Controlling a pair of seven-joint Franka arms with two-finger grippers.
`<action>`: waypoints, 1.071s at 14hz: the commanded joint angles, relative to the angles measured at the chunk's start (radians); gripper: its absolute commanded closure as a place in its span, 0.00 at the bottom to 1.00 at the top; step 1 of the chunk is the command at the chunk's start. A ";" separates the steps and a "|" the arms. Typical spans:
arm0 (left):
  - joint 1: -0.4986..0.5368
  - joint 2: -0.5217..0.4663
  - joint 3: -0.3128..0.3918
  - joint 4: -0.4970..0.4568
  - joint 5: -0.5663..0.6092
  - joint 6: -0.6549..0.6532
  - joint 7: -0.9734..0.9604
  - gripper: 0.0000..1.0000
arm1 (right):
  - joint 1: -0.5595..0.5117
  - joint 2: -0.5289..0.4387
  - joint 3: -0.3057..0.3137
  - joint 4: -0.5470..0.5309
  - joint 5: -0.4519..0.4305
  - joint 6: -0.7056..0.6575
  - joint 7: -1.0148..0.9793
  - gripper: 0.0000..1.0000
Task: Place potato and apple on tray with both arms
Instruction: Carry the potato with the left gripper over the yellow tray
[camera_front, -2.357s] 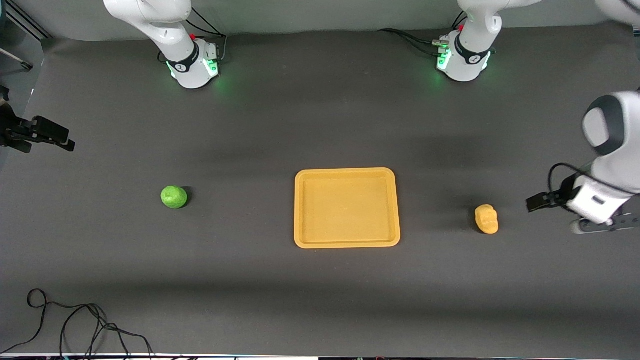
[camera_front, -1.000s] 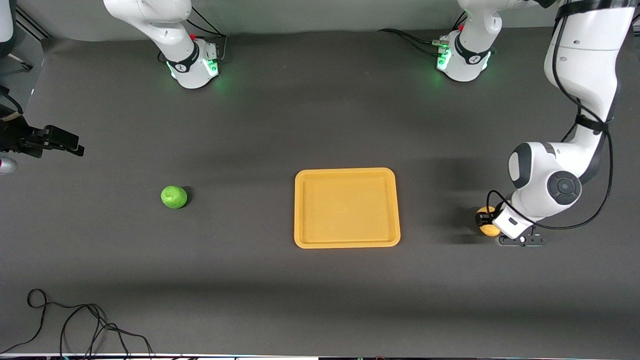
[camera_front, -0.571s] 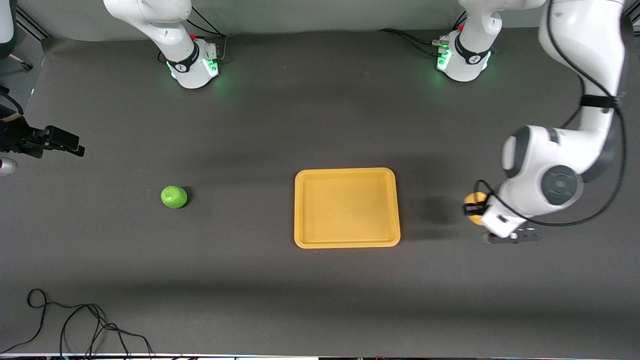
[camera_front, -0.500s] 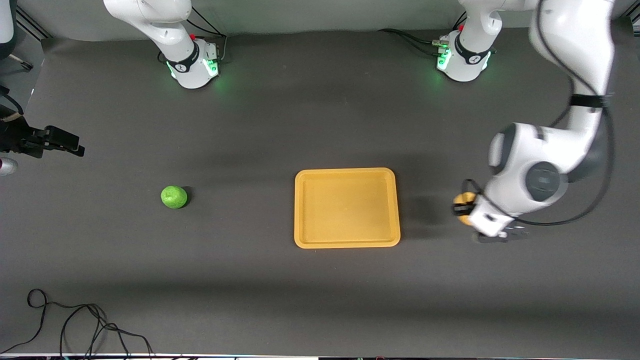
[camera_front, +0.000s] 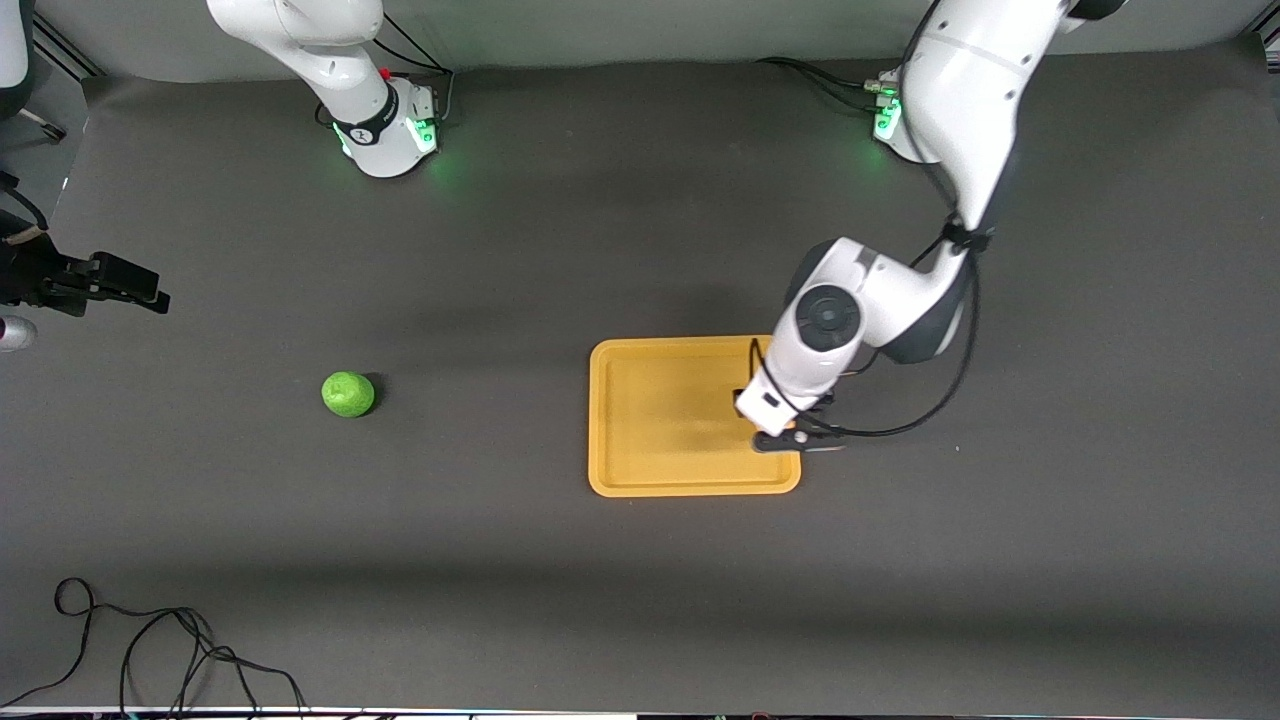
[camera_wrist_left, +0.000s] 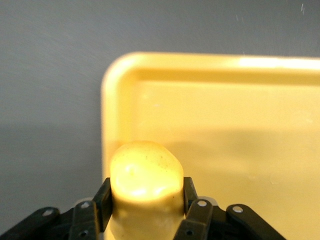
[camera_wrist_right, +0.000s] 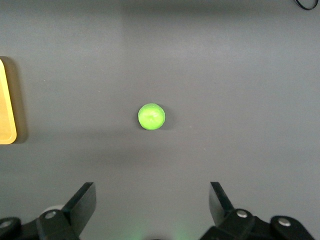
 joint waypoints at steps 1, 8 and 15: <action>-0.031 0.054 0.019 0.047 0.004 -0.011 -0.018 0.72 | 0.004 -0.003 -0.002 -0.002 0.006 0.002 0.011 0.00; -0.031 0.054 0.019 0.047 0.007 -0.043 -0.022 0.00 | 0.002 0.007 -0.007 -0.002 0.006 0.005 0.010 0.00; -0.015 -0.082 0.031 0.118 0.010 -0.266 -0.091 0.00 | 0.041 -0.035 -0.001 -0.037 0.009 0.017 0.018 0.00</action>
